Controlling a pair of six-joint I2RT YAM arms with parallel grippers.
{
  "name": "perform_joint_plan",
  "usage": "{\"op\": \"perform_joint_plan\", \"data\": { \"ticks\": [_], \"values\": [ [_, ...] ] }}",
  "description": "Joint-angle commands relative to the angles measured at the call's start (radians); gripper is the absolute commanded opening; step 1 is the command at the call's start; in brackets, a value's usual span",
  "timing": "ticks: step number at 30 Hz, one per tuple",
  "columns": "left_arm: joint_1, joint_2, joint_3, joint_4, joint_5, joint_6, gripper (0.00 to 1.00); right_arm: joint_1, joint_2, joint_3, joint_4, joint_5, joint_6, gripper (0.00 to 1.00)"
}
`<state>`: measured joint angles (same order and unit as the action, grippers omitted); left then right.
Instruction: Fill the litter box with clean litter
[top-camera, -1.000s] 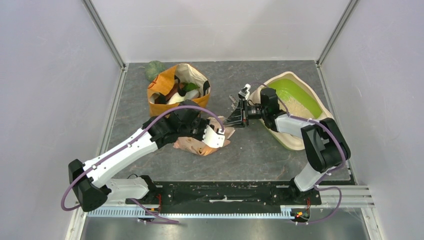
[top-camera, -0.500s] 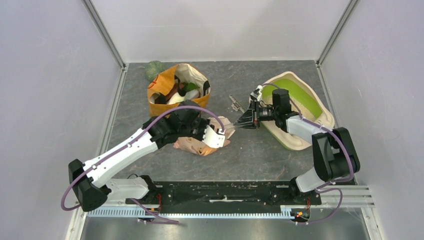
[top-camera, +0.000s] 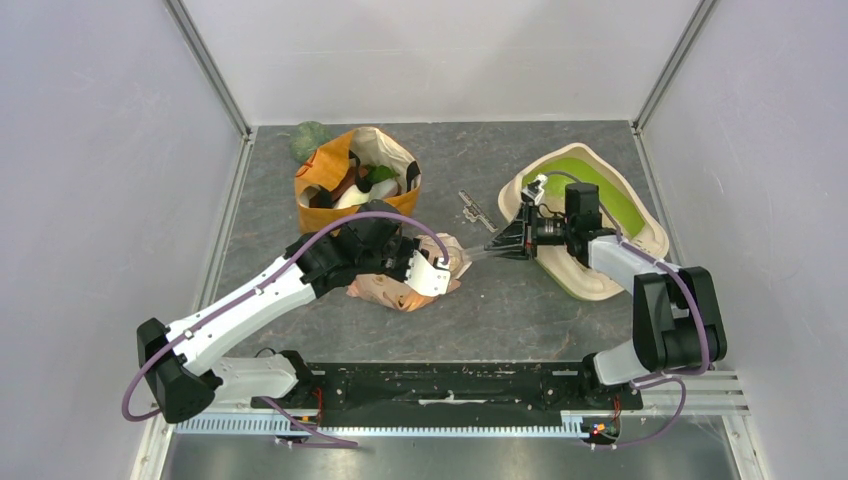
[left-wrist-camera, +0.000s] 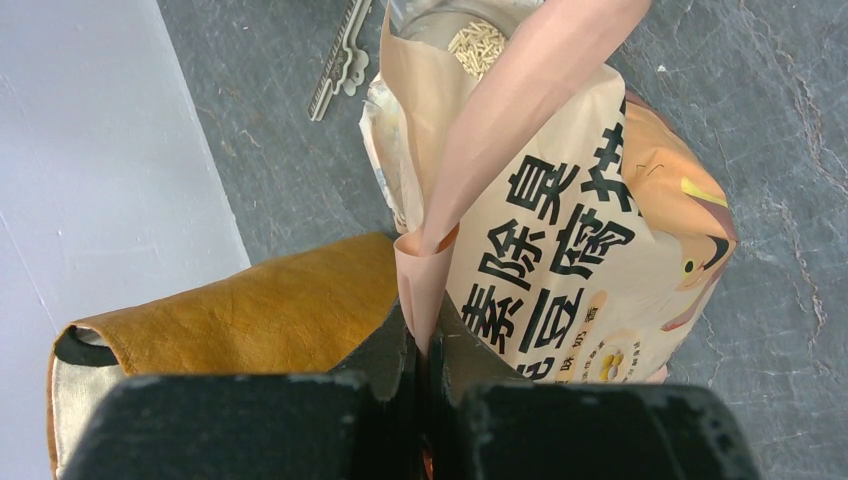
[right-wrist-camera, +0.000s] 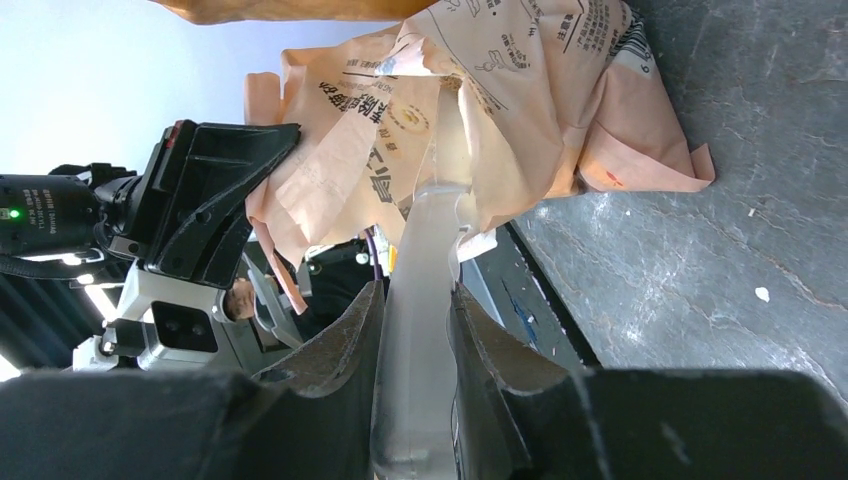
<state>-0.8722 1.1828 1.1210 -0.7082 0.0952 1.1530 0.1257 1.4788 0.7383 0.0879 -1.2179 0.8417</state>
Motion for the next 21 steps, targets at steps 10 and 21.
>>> {"op": "perform_joint_plan", "data": {
  "ticks": [10, 21],
  "values": [
    [-0.010, -0.011, 0.020, 0.042, 0.018, 0.007, 0.02, -0.077, -0.102, -0.008, -0.083, -0.095, -0.082, 0.00],
    [-0.011, -0.017, 0.028, 0.028, 0.012, 0.016, 0.02, -0.156, -0.132, -0.008, -0.176, -0.140, -0.109, 0.00]
  ]
}}
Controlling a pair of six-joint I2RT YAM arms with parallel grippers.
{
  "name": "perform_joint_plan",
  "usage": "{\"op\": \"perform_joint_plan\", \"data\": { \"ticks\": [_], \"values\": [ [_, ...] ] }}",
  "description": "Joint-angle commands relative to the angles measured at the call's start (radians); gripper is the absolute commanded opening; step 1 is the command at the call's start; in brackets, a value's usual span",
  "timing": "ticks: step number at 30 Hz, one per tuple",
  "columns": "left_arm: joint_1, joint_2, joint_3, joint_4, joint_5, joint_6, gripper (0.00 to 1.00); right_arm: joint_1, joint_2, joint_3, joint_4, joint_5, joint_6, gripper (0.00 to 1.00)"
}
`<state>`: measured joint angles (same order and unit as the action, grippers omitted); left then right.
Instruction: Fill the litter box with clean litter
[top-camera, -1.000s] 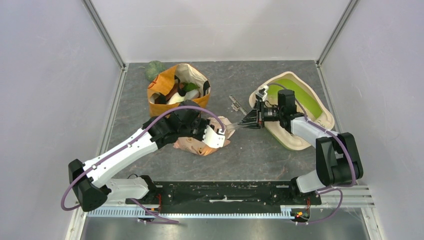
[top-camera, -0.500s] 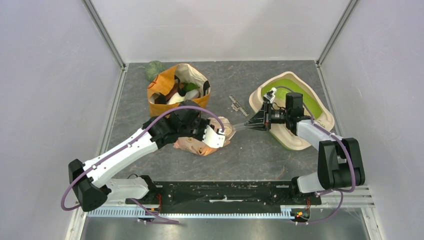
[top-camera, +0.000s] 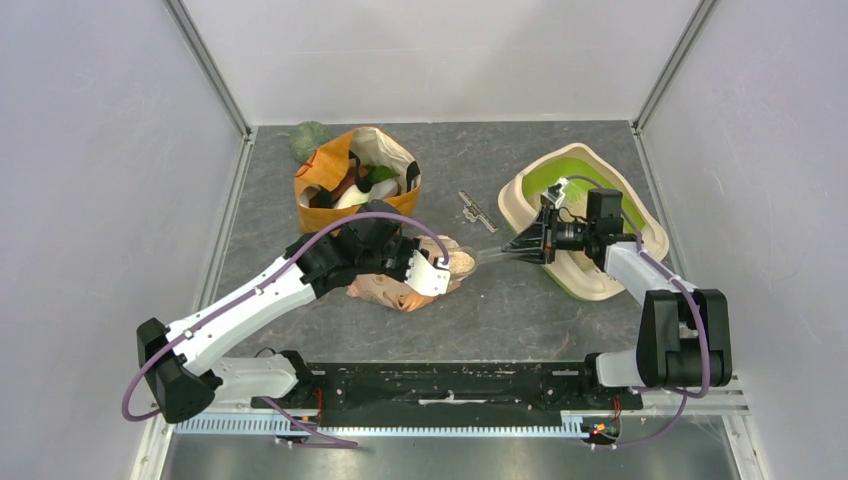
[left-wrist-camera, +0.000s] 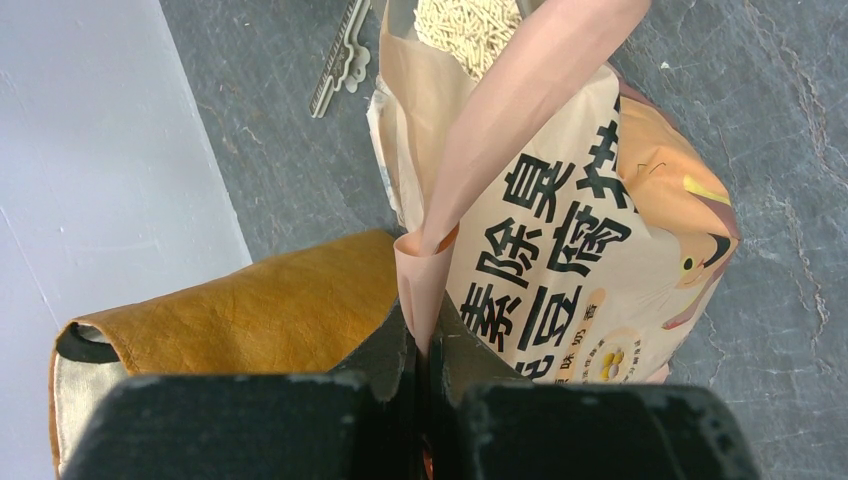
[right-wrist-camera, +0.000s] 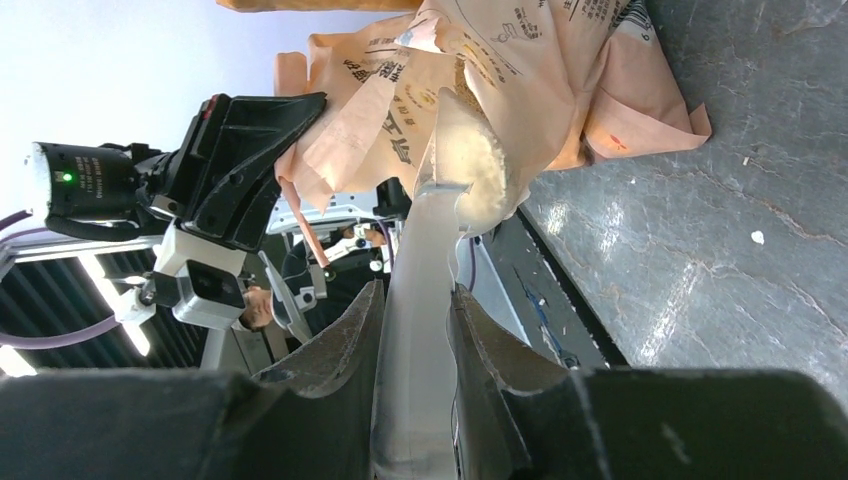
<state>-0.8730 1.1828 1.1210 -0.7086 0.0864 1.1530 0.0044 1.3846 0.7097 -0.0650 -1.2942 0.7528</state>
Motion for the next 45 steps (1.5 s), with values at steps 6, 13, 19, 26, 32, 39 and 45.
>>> {"op": "perform_joint_plan", "data": {
  "ticks": [6, 13, 19, 26, 32, 39, 45],
  "values": [
    [-0.010, -0.015, 0.032, 0.026, 0.018, 0.018, 0.02, -0.085, -0.045, 0.019, -0.043, -0.081, -0.022, 0.00],
    [-0.010, -0.011, 0.035, 0.026, 0.019, 0.017, 0.02, -0.125, -0.055, 0.025, -0.102, -0.108, -0.054, 0.00],
    [-0.010, -0.005, 0.043, 0.024, 0.021, 0.021, 0.02, -0.157, -0.064, 0.031, -0.140, -0.124, -0.076, 0.00],
    [-0.011, -0.002, 0.048, 0.021, 0.023, 0.020, 0.02, -0.193, -0.062, 0.042, -0.198, -0.146, -0.117, 0.00],
    [-0.011, -0.002, 0.048, 0.018, 0.023, 0.019, 0.02, -0.213, -0.051, 0.072, -0.299, -0.159, -0.196, 0.00],
    [-0.011, 0.001, 0.051, 0.019, 0.023, 0.022, 0.02, -0.259, -0.045, 0.106, -0.409, -0.181, -0.284, 0.00],
    [-0.011, 0.006, 0.057, 0.019, 0.022, 0.018, 0.02, -0.319, -0.028, 0.158, -0.502, -0.202, -0.353, 0.00]
  ]
}}
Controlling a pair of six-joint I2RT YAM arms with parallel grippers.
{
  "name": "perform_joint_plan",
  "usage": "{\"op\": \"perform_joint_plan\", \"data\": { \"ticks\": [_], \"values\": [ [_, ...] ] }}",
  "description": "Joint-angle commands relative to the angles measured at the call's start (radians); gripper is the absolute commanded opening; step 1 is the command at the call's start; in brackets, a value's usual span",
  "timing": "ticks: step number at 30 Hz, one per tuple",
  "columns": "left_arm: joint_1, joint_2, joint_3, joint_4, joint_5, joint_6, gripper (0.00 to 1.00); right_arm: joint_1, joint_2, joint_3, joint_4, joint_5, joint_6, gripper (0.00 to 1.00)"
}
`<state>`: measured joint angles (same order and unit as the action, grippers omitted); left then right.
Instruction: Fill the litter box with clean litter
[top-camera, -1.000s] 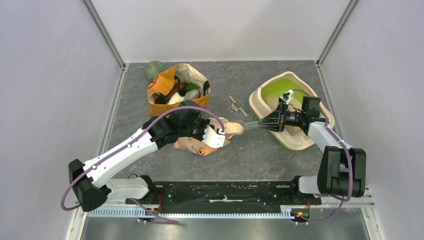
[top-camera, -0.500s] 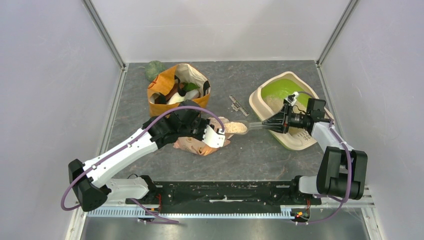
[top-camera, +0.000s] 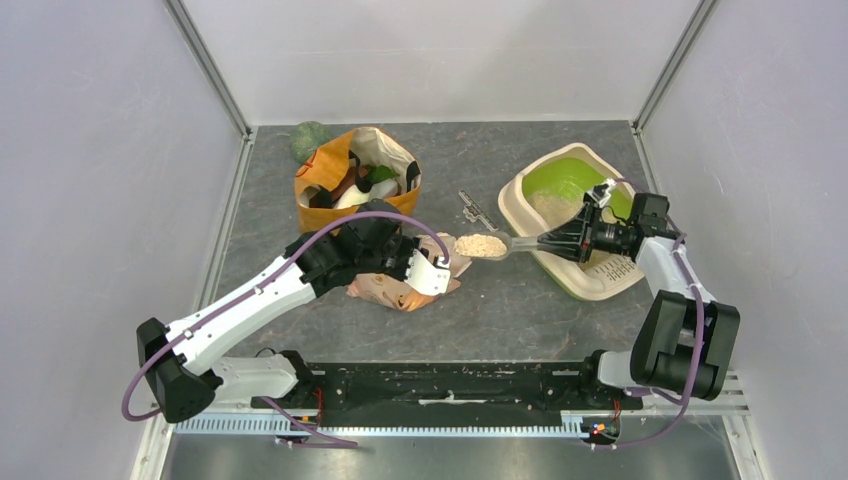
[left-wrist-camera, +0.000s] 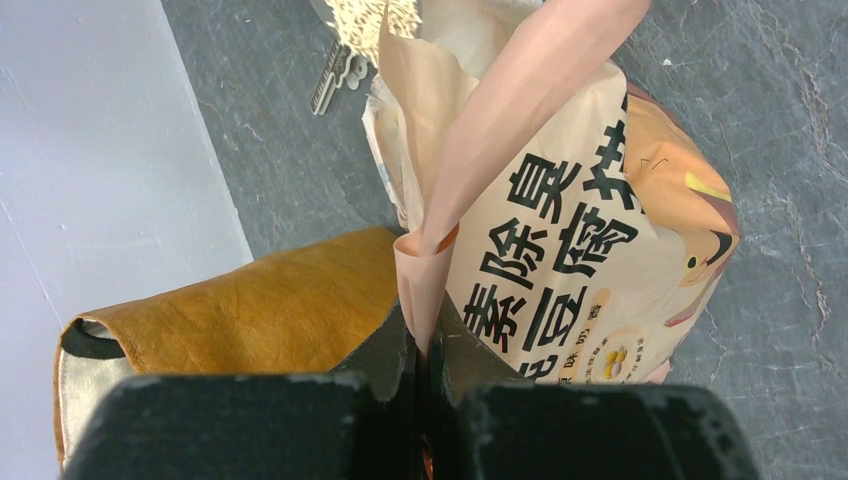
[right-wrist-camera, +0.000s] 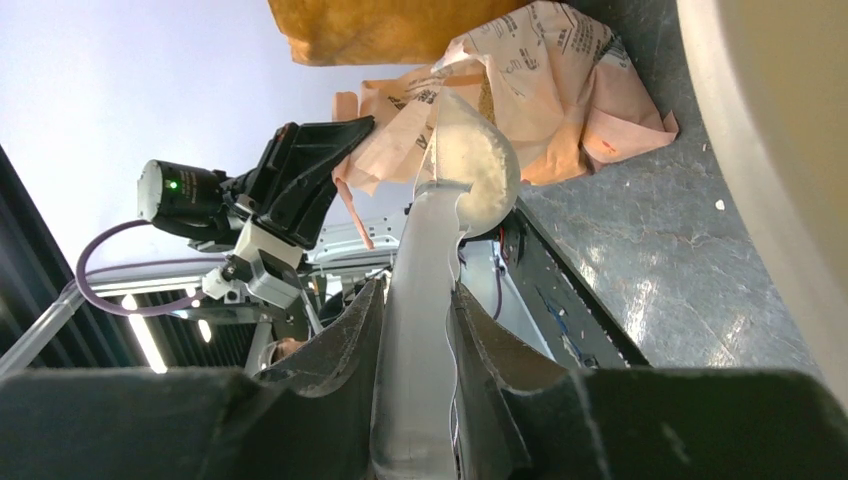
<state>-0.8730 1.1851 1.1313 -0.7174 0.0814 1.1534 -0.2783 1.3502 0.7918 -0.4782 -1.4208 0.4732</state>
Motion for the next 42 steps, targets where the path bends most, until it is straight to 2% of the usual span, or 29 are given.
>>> {"op": "perform_joint_plan", "data": {
  "ticks": [1, 6, 9, 13, 16, 18, 24, 32, 36, 42],
  "values": [
    [-0.011, 0.002, 0.047, 0.027, 0.026, 0.019, 0.02, -0.050, 0.012, 0.086, -0.106, -0.080, -0.079, 0.00],
    [-0.011, 0.001, 0.045, 0.027, 0.024, 0.021, 0.02, -0.107, 0.058, 0.150, -0.219, -0.102, -0.158, 0.00],
    [-0.011, 0.001, 0.046, 0.027, 0.024, 0.021, 0.02, -0.134, 0.091, 0.215, -0.362, -0.114, -0.289, 0.00],
    [-0.011, 0.004, 0.048, 0.027, 0.027, 0.024, 0.02, -0.182, 0.180, 0.332, -0.699, -0.133, -0.585, 0.00],
    [-0.011, 0.007, 0.050, 0.027, 0.028, 0.026, 0.02, -0.226, 0.280, 0.435, -1.032, -0.143, -0.922, 0.00],
    [-0.011, 0.007, 0.050, 0.027, 0.029, 0.027, 0.02, -0.257, 0.327, 0.494, -1.161, -0.136, -1.048, 0.00],
    [-0.011, 0.007, 0.048, 0.027, 0.029, 0.026, 0.02, -0.384, 0.377, 0.549, -1.244, -0.165, -1.100, 0.00],
    [-0.011, 0.008, 0.044, 0.029, 0.040, 0.029, 0.02, -0.662, 0.365, 0.529, -1.235, -0.179, -1.087, 0.00],
    [-0.011, 0.019, 0.056, 0.028, 0.043, 0.031, 0.02, -0.719, 0.357, 0.545, -1.259, -0.137, -1.123, 0.00],
    [-0.011, 0.024, 0.059, 0.029, 0.046, 0.029, 0.02, -0.731, 0.323, 0.556, -1.259, -0.087, -1.130, 0.00]
  ]
}}
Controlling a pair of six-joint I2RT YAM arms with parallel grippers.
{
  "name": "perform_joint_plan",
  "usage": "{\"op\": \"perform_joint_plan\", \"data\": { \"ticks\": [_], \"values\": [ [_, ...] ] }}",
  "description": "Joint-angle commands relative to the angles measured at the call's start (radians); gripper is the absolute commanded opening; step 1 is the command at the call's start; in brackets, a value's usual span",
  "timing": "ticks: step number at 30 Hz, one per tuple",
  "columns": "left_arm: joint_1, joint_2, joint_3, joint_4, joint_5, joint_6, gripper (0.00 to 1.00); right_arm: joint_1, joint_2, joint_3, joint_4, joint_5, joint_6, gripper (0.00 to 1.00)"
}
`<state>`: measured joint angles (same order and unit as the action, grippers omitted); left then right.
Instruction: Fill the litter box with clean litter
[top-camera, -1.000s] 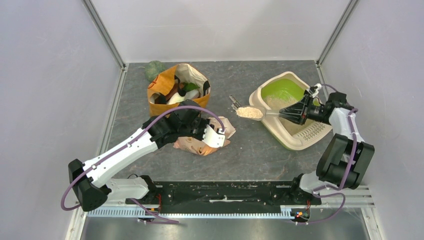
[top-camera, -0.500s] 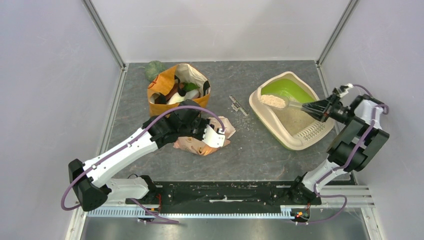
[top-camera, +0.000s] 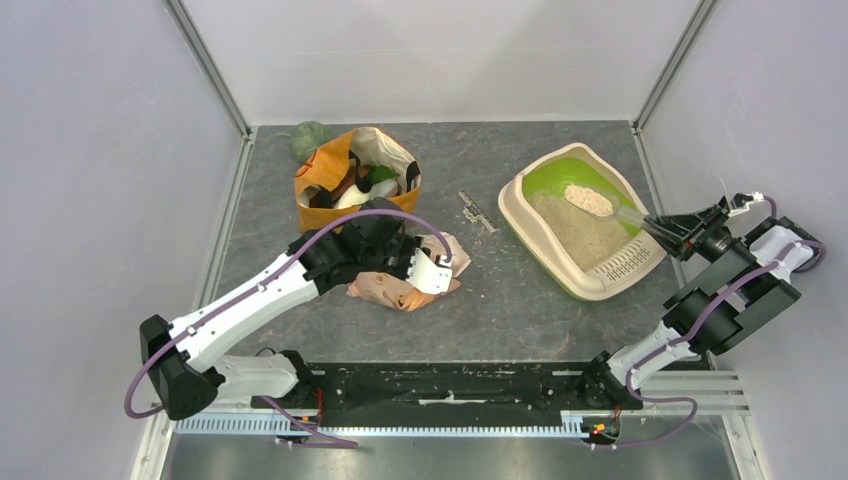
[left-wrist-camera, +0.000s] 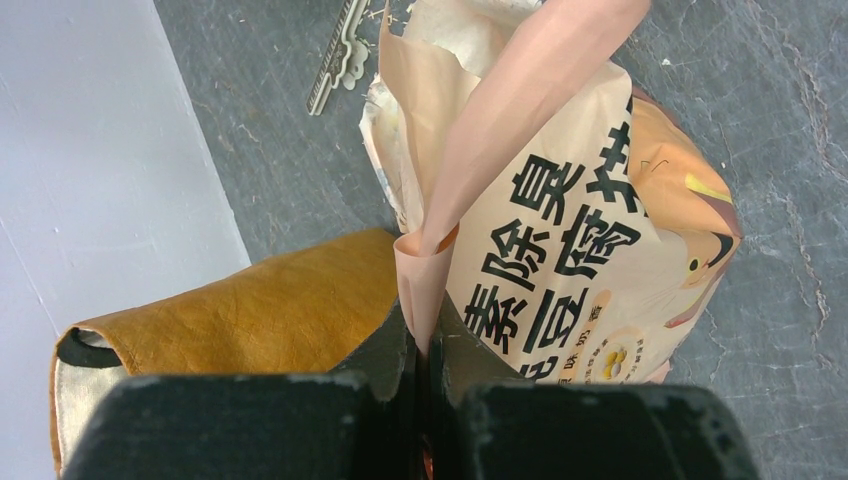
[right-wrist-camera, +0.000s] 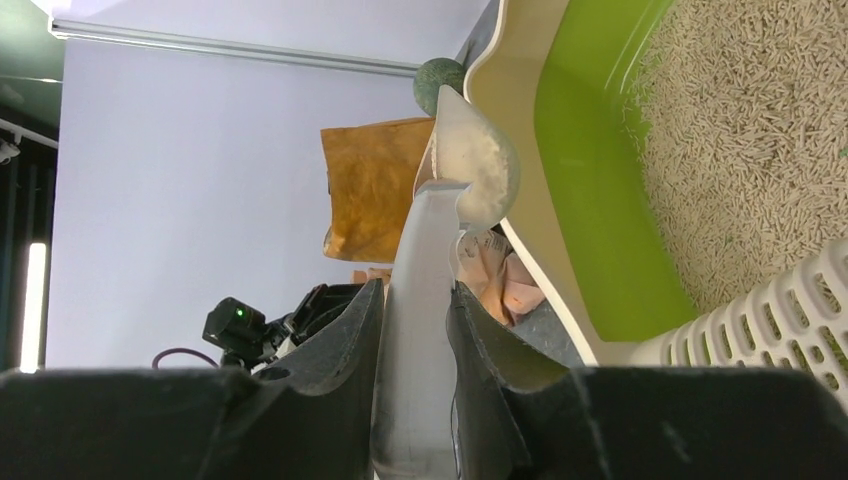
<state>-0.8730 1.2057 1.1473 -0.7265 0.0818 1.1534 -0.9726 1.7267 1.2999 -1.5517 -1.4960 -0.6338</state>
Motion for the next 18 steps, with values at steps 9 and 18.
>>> {"op": "perform_joint_plan", "data": {
  "ticks": [9, 18],
  "values": [
    [-0.011, -0.010, 0.037, 0.036, 0.047, 0.027, 0.02, -0.036, -0.397, -0.196, 0.782, 0.294, 0.982, 0.00],
    [-0.011, -0.068, -0.014, 0.052, 0.026, 0.026, 0.02, 0.248, -0.363, 0.022, 0.770, 0.647, 0.908, 0.00]
  ]
}}
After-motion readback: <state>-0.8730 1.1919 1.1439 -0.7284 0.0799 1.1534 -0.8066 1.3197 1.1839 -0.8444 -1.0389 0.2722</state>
